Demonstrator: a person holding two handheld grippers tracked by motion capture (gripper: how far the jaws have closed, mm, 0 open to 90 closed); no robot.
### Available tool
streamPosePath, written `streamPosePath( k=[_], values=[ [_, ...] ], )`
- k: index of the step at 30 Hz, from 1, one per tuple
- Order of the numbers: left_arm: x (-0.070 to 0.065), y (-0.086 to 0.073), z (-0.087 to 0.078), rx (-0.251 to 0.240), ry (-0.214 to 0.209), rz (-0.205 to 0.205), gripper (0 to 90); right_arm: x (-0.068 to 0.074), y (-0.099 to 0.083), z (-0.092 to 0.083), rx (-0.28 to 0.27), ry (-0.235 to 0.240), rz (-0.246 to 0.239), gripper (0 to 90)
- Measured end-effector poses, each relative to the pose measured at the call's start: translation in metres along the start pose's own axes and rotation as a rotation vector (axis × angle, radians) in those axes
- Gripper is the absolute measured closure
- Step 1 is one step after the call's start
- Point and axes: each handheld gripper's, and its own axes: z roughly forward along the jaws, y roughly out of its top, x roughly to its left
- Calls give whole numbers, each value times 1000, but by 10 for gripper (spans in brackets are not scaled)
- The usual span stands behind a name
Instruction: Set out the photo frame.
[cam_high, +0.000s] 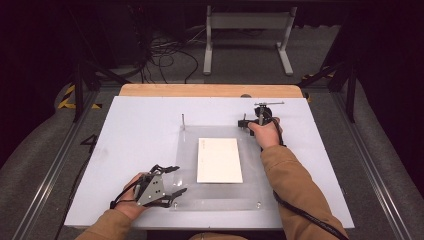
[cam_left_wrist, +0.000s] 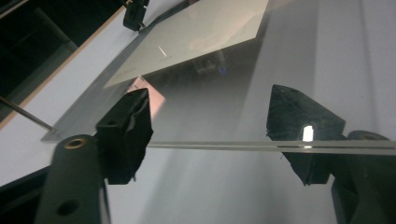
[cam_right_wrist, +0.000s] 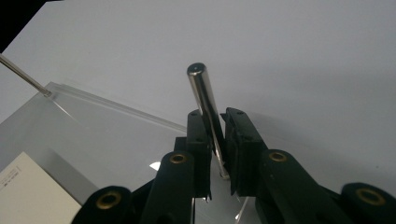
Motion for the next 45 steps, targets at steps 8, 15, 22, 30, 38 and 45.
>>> streamPosePath(
  k=[8,15,22,30,38,45],
  values=[
    [1,4,-5,-19,37,6,446,-4,-3,-1,-27,34,28,786],
    [2,6,-6,-28,45,-6,480,-12,-11,-10,-73,85,67,626],
    [3,8,-8,-33,54,-27,489,-24,-24,-46,-155,102,9,497],
    [6,12,-10,-52,64,-68,505,-16,-42,-93,-182,142,-158,455],
    [9,14,-12,-82,65,-115,514,5,-63,-129,-189,168,-334,404],
    [10,15,-12,-89,75,-141,515,21,-79,-145,-192,216,-475,415]
  ],
)
